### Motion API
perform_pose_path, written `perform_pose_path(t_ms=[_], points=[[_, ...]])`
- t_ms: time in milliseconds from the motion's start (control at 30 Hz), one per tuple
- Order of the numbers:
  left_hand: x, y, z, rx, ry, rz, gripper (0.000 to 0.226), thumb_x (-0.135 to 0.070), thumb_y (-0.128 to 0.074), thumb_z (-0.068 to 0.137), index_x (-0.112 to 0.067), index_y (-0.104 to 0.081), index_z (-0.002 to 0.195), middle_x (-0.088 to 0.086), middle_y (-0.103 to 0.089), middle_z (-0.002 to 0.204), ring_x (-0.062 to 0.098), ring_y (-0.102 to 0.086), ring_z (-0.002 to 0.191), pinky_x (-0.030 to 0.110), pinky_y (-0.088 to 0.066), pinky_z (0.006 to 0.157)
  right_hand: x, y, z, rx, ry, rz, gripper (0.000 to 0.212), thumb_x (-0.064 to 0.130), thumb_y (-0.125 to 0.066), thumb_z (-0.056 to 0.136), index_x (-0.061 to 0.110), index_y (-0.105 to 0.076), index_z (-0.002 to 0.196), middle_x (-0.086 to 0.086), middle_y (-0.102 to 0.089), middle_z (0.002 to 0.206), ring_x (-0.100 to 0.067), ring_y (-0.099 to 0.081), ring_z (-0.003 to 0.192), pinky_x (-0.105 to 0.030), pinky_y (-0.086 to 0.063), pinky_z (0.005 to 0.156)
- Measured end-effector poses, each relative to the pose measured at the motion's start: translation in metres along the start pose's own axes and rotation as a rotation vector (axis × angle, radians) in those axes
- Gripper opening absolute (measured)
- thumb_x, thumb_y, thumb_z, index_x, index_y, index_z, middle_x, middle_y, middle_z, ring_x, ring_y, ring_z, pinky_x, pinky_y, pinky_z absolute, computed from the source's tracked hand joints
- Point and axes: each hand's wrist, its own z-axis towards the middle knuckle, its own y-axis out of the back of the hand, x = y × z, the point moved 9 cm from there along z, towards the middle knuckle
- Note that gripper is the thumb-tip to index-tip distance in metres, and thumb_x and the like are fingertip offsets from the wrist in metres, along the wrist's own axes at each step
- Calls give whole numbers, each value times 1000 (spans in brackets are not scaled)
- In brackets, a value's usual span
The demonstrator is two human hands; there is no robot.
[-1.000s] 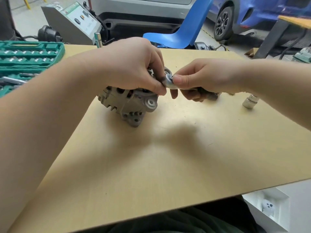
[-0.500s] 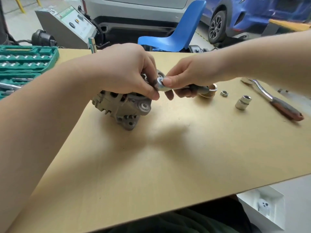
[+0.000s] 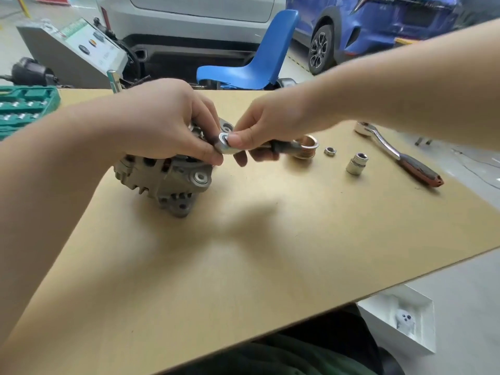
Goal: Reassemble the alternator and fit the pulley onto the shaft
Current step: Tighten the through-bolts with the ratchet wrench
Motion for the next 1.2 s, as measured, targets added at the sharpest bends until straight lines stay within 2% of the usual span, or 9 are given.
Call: perform_pose_path(t_ms=[133, 233, 333, 633, 733, 833, 900, 1100, 1200], points=[[-1, 0, -1, -9, 31, 1, 16, -63, -87, 69, -51, -81, 78, -30, -71, 101, 7, -62, 100, 48, -53, 91, 0, 6, 9, 56, 1, 4, 56, 63, -52, 97, 12, -73, 103, -6, -75, 78, -18, -74, 69, -30, -61, 70], [-1, 0, -1, -34, 44, -15, 22, -67, -89, 62, -53, -80, 75, -29, -71, 98, 10, -63, 98, 52, -55, 88, -14, -30, 5, 173, -116, 499, 54, 52, -47, 107, 0, -61, 103, -25, -71, 80, -45, -75, 80, -60, -61, 86], [-3, 0, -1, -32, 23, -1, 22, -70, -90, 61, -58, -78, 74, -30, -71, 98, 10, -62, 99, 52, -55, 88, -8, -57, -4, 250, -152, 800, 53, 52, -42, 109, 2, -57, 101, -25, -68, 78, -44, -73, 78, -60, -60, 87], [2, 0, -2, -3, 35, 37, 15, -63, -86, 73, -50, -81, 79, -27, -71, 102, 10, -61, 103, 50, -53, 92, 20, 24, 11, -62, 115, -588, 30, 67, -43, 101, 49, -63, 89, 19, -74, 81, -8, -64, 72, -29, -47, 69], [2, -3, 0, -12, 66, 13, 25, -71, -84, 63, -51, -81, 77, -24, -73, 99, 13, -62, 102, 51, -56, 88, 1, 9, 13, 88, -6, -257, 48, 65, -42, 103, 26, -70, 101, 1, -80, 84, -13, -76, 77, -28, -59, 66], [1, -1, 1, -26, 61, -4, 22, -70, -86, 60, -56, -79, 75, -21, -75, 95, 15, -63, 99, 52, -57, 86, -12, -30, 2, 255, -181, 494, 59, 54, -46, 106, -2, -64, 109, -31, -76, 97, -49, -76, 94, -54, -65, 77], [-1, 0, -1, -16, 25, -6, 15, -63, -89, 66, -57, -79, 76, -25, -73, 96, 13, -63, 99, 52, -56, 86, -10, -39, -1, 277, -196, 612, 58, 52, -47, 106, -4, -63, 108, -34, -74, 98, -54, -74, 95, -60, -63, 81], [-1, -2, -1, 20, -3, 30, 10, -59, -88, 75, -55, -80, 80, -33, -70, 101, 8, -62, 101, 49, -55, 89, 13, 12, 7, 22, 33, -440, 42, 62, -44, 104, 31, -71, 96, 12, -78, 80, 7, -67, 70, -25, -47, 71], [1, -2, -2, 4, 15, 36, 19, -69, -86, 70, -51, -80, 75, -30, -72, 100, 11, -63, 102, 51, -55, 90, 28, 24, 11, -70, 135, -653, 35, 64, -46, 101, 40, -67, 88, 28, -71, 77, 14, -59, 69, -22, -38, 67]])
